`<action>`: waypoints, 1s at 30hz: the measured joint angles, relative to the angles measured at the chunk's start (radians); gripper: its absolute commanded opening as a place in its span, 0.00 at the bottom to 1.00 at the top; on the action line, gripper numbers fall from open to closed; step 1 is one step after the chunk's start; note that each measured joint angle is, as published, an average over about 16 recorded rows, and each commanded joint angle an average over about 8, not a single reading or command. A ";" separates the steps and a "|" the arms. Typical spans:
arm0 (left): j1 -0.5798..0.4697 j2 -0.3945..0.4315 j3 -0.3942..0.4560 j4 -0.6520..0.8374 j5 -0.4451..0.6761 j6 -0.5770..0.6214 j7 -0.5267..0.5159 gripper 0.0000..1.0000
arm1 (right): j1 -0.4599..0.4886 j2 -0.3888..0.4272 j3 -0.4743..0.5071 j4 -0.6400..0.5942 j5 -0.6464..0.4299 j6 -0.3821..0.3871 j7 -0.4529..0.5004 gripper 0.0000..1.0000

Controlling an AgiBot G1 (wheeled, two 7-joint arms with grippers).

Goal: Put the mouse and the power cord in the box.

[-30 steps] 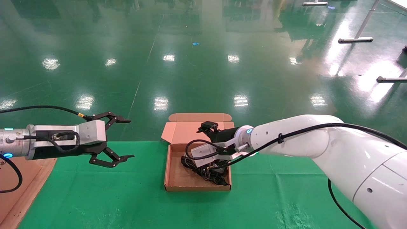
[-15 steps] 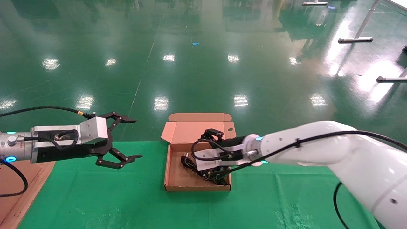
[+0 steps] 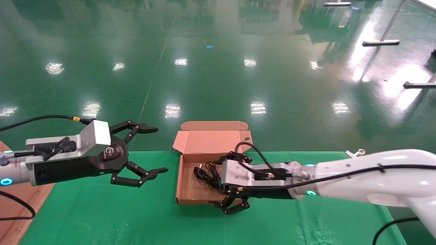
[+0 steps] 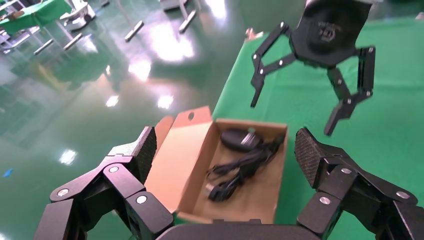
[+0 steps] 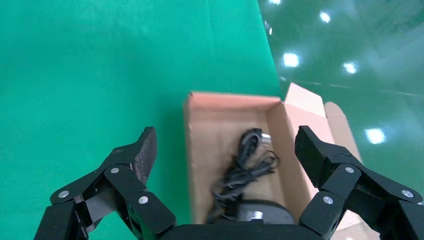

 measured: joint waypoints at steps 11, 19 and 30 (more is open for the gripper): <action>0.130 -0.066 -0.117 -0.231 -0.064 0.026 -0.192 1.00 | -0.114 0.140 0.186 0.121 0.155 -0.152 0.101 1.00; 0.224 -0.115 -0.202 -0.399 -0.110 0.045 -0.331 1.00 | -0.196 0.241 0.322 0.210 0.269 -0.263 0.175 1.00; 0.354 -0.181 -0.318 -0.629 -0.174 0.072 -0.523 1.00 | -0.310 0.381 0.508 0.331 0.424 -0.415 0.277 1.00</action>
